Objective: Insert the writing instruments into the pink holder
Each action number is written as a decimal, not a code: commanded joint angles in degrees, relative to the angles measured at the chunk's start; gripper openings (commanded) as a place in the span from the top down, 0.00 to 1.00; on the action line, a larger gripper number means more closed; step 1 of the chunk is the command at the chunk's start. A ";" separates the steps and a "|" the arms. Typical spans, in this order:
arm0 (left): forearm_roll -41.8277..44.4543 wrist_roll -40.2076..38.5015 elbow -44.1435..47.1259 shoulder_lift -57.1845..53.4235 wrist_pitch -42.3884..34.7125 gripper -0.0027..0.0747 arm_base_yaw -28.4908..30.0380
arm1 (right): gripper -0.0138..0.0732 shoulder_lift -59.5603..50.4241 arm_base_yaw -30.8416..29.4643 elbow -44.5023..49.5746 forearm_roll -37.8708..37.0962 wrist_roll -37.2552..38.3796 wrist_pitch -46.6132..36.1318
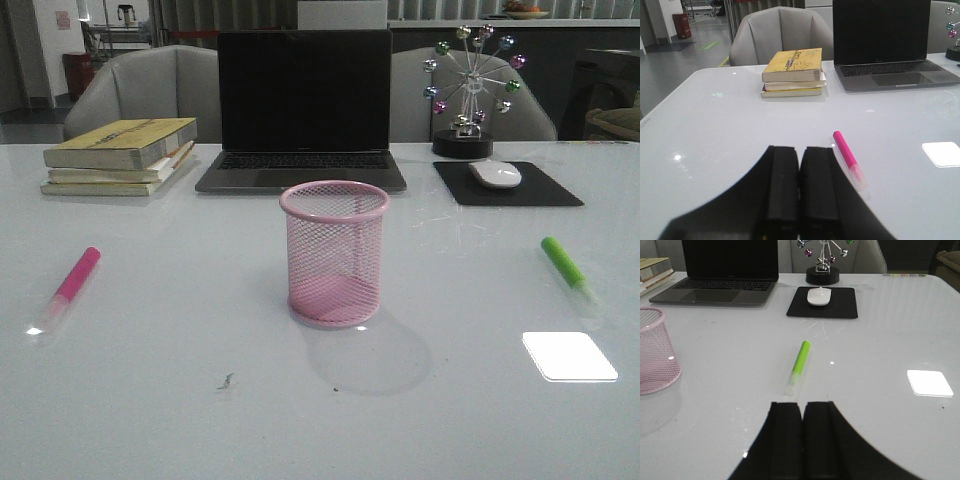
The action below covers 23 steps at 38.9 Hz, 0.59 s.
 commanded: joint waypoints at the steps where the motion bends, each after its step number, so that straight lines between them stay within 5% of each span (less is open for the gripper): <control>1: -0.07 -0.16 0.23 -1.21 -5.53 0.84 0.07 | 0.81 -0.96 -0.13 0.04 -0.17 -0.37 -4.53; 23: -0.07 -0.16 0.23 -1.21 -8.76 0.84 0.07 | 0.81 -0.96 -0.13 0.04 -0.46 -0.45 -2.51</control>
